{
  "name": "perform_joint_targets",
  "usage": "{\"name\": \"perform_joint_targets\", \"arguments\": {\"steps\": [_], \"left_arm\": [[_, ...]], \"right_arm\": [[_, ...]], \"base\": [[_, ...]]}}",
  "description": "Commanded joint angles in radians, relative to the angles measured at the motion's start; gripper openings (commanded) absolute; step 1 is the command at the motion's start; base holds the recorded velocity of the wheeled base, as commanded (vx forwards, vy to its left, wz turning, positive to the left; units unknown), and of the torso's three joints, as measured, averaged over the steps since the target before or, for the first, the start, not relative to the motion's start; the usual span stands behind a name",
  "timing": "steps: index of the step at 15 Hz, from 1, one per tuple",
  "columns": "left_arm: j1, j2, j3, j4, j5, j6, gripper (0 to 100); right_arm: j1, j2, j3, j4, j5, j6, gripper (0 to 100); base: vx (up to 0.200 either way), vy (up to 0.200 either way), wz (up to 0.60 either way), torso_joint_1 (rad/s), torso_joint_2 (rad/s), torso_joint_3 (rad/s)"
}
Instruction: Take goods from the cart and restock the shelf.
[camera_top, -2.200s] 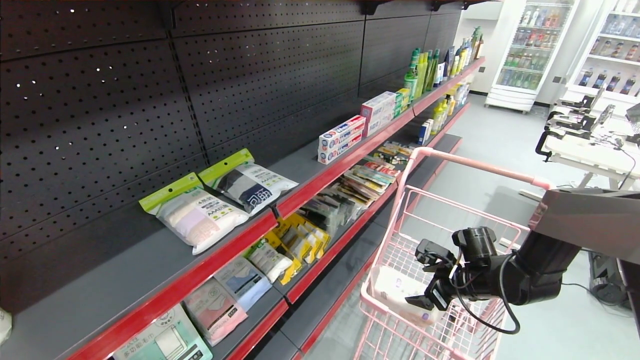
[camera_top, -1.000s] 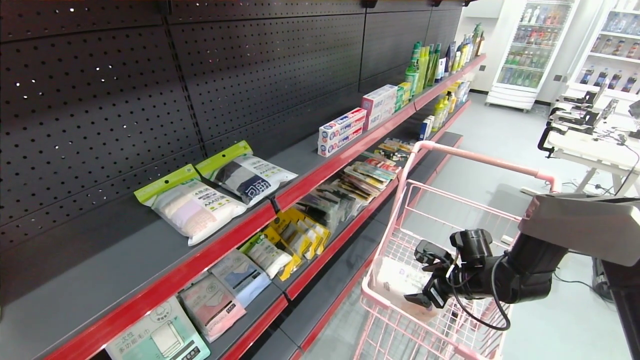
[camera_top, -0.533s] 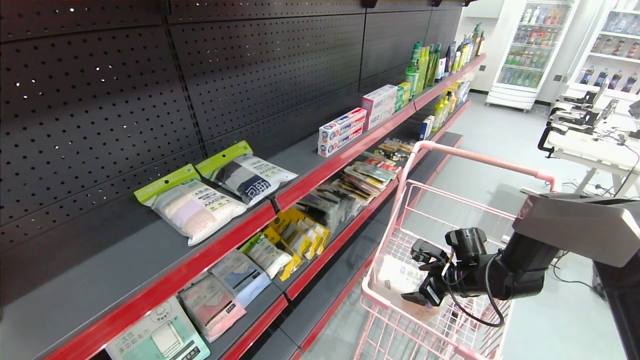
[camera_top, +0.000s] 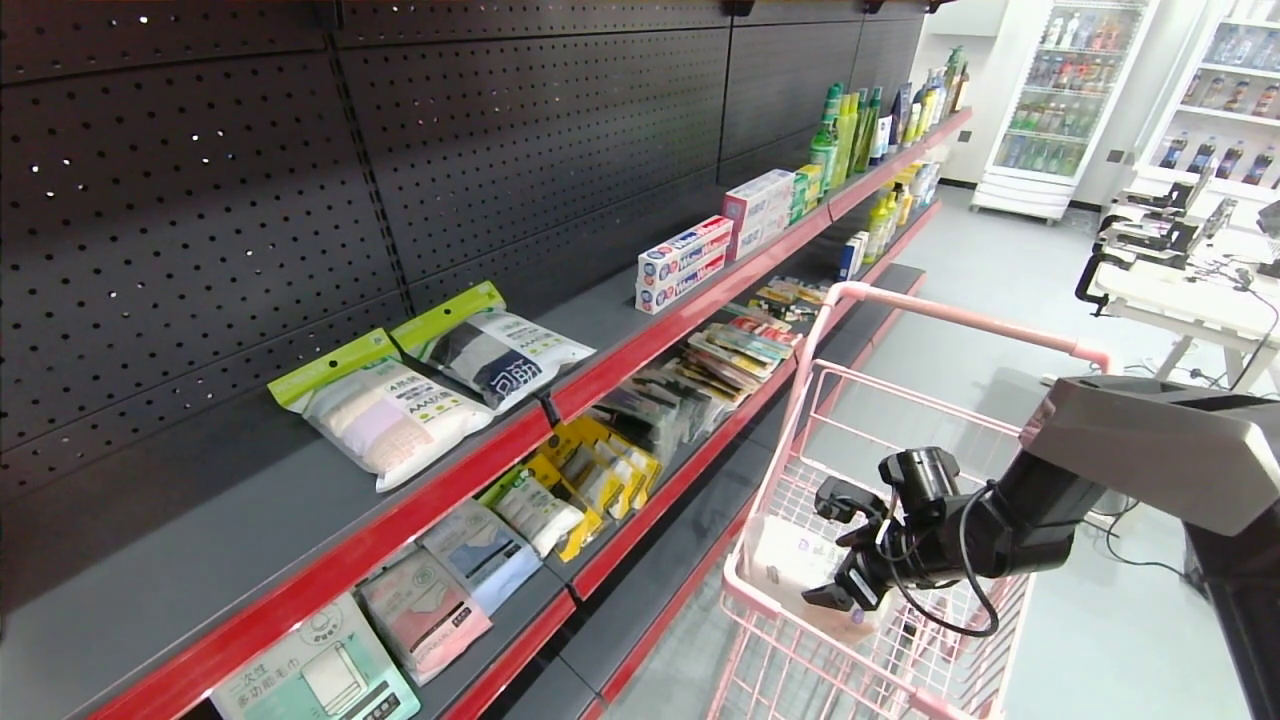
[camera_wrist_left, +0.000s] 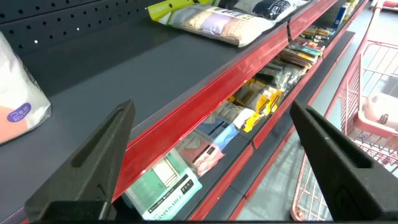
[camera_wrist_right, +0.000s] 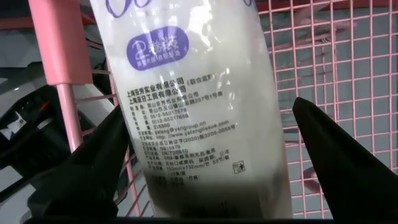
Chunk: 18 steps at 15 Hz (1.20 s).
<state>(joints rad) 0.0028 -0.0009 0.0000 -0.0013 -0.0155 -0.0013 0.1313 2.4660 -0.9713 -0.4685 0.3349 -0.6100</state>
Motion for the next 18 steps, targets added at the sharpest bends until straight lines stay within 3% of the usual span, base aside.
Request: {"name": "perform_joint_targets", "arguments": {"steps": [1, 13, 18], "left_arm": [[0.0, 0.001, 0.0, 0.0, 0.0, 0.0, 100], [0.0, 0.001, 0.0, 0.0, 0.0, 0.0, 100], [0.0, 0.001, 0.0, 0.0, 0.0, 0.0, 100]], "right_arm": [[0.007, 0.005, -0.038, 0.027, 0.0, -0.001, 100], [0.045, 0.057, -0.284, 0.291, -0.037, 0.05, 100], [0.048, 0.059, -0.307, 0.332, -0.036, 0.05, 100]], "base": [[0.0, 0.0, 0.0, 0.0, 0.0, 0.0], [0.0, 0.0, 0.0, 0.0, 0.0, 0.0], [0.0, 0.0, 0.0, 0.0, 0.0, 0.0]]}}
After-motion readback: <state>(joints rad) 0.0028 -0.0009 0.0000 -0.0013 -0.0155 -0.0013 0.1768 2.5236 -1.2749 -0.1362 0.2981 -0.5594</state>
